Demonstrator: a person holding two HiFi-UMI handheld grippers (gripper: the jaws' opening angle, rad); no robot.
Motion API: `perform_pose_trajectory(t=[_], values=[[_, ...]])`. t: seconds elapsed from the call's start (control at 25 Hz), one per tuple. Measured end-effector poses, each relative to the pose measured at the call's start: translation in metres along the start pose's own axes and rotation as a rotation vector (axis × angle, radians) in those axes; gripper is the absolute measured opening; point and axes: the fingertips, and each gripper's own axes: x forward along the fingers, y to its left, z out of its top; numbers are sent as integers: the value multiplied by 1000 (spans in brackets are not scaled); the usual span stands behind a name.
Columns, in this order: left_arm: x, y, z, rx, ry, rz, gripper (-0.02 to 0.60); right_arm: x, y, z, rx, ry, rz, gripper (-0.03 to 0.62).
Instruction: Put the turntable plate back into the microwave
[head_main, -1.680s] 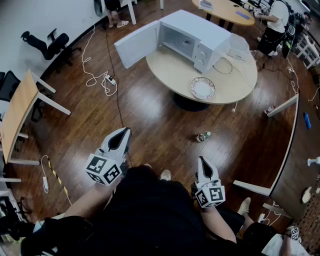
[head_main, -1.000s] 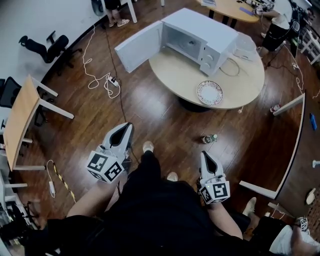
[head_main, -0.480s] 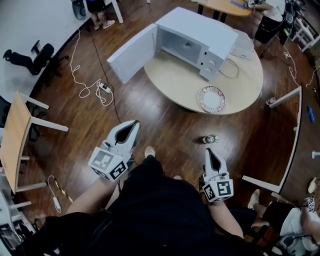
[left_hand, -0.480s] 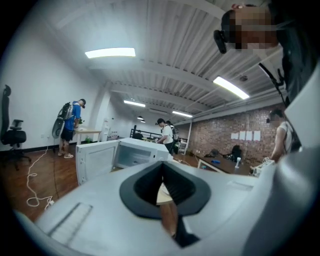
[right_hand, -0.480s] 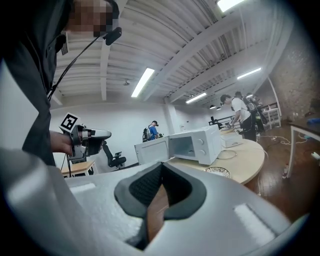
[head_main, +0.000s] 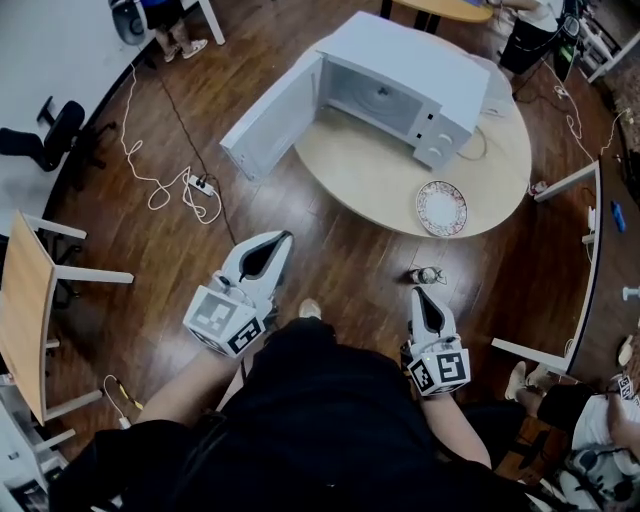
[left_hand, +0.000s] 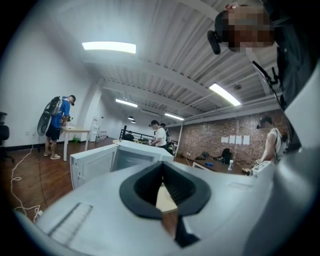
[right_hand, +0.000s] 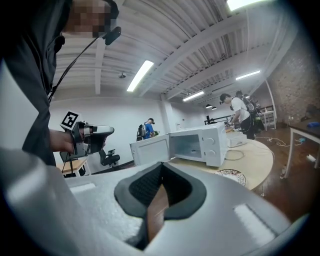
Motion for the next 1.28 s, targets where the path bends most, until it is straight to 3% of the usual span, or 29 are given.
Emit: perform_pose_trajectory(t=[0.32,0.56,0.72,1.28], values=[[7,39,5,-3,-2,-89,5,38,30,13,-25,-10,-32,2],[20,43,6,-30,-37,-139,5,39,19,17,-44,23,-105,2],[21,36,10,-6,-67,-193,5,48,27,13,-72,40,-85,2],[30,73,39,116,-66,-105,5,115,26,14,-60,23,-12,2]])
